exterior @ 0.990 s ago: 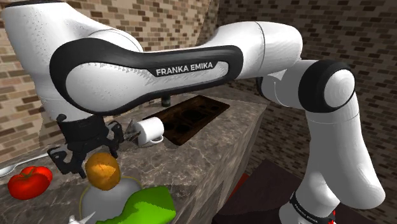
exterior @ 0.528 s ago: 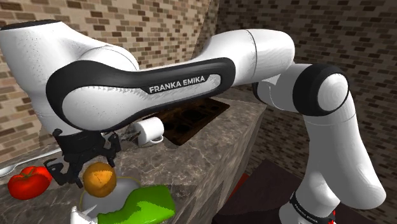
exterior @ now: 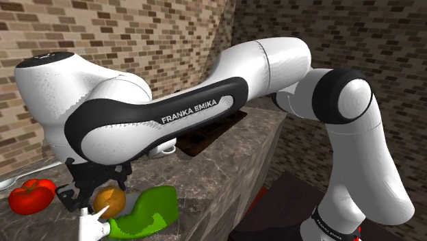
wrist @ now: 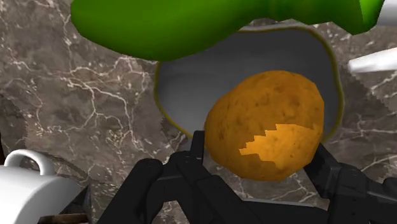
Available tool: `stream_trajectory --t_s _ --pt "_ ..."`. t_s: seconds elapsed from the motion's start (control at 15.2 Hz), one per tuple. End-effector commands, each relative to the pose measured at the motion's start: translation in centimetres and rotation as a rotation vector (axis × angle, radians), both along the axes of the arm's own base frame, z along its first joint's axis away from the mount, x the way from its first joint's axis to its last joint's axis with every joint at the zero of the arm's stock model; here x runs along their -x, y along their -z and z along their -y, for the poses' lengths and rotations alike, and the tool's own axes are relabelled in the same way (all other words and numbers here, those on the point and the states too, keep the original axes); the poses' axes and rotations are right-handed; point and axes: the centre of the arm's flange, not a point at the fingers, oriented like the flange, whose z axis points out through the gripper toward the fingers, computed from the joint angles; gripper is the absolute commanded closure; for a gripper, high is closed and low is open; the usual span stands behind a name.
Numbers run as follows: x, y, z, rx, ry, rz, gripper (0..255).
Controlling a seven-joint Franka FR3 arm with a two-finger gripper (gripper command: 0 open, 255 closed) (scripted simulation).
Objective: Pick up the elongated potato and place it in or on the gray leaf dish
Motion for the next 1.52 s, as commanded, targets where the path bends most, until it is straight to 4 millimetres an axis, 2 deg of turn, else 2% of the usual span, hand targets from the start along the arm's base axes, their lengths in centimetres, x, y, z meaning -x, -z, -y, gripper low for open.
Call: stream_trajectory --t_s 0.0,0.46,0.53,0.86,1.12,1.45 --pt "0.1 1.0 0.0 0.003 0.001 -0.003 255" --pt "0.1 1.0 0.0 0.003 0.001 -0.003 255" --pt "0.2 1.0 0.0 0.003 0.001 -0.003 0" --pt "0.1 1.0 0.0 0.003 0.001 -0.003 0" --pt "0.3 -4.0 -0.2 0.003 0.001 -0.003 0" --pt "0.3 -4.0 -0.2 0.003 0.001 -0.003 0"
